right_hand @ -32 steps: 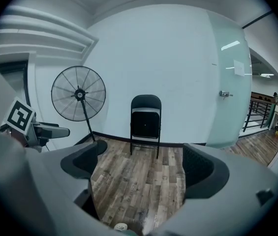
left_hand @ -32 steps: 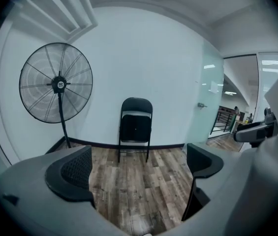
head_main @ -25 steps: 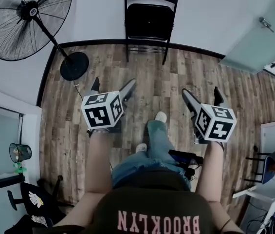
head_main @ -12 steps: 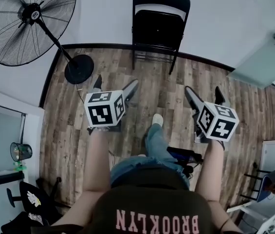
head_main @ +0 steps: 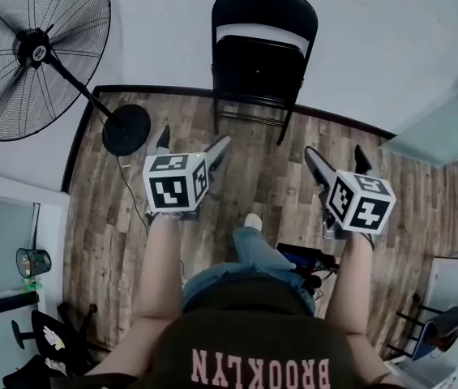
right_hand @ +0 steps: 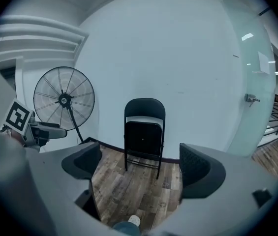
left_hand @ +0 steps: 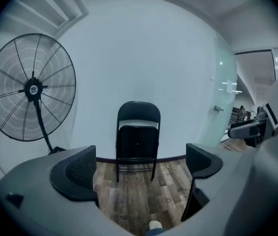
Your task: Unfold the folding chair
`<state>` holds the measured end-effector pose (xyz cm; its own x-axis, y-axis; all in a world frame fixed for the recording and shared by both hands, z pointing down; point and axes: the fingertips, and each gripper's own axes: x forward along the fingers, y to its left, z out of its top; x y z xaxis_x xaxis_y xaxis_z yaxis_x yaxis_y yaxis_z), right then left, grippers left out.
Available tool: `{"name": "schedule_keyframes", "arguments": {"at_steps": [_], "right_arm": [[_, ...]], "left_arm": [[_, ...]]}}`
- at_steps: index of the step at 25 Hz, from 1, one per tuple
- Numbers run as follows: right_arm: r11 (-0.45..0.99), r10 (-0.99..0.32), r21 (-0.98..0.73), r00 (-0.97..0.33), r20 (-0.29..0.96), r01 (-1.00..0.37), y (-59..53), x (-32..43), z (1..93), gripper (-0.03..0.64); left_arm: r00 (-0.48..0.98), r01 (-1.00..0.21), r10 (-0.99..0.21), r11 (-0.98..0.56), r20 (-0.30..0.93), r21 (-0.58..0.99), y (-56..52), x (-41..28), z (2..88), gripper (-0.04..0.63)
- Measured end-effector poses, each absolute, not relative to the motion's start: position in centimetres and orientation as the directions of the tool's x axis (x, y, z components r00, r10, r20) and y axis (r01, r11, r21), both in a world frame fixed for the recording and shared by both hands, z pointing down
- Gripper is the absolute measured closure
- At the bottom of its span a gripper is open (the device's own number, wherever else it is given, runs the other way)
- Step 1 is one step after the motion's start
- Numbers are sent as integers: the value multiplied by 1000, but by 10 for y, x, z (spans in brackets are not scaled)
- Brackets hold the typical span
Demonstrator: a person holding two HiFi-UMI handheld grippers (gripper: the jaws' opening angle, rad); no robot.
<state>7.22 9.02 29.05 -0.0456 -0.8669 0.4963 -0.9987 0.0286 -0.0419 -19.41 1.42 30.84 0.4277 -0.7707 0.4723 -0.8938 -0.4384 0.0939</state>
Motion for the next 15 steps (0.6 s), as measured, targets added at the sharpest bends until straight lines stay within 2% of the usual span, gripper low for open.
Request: {"name": "schedule_keyframes", "arguments": {"at_steps": [7,15], "right_arm": [[37,-880,-56,-59,471,-998,1,124,279,109],[4,-873,-56,-31,487,-998,-32,160,289,109]], "left_arm": [[404,-907,-794,-413,455,85,-68,-148,295,26],[418,-899,-783,-431,460,84,-115,-111,299,26]]}}
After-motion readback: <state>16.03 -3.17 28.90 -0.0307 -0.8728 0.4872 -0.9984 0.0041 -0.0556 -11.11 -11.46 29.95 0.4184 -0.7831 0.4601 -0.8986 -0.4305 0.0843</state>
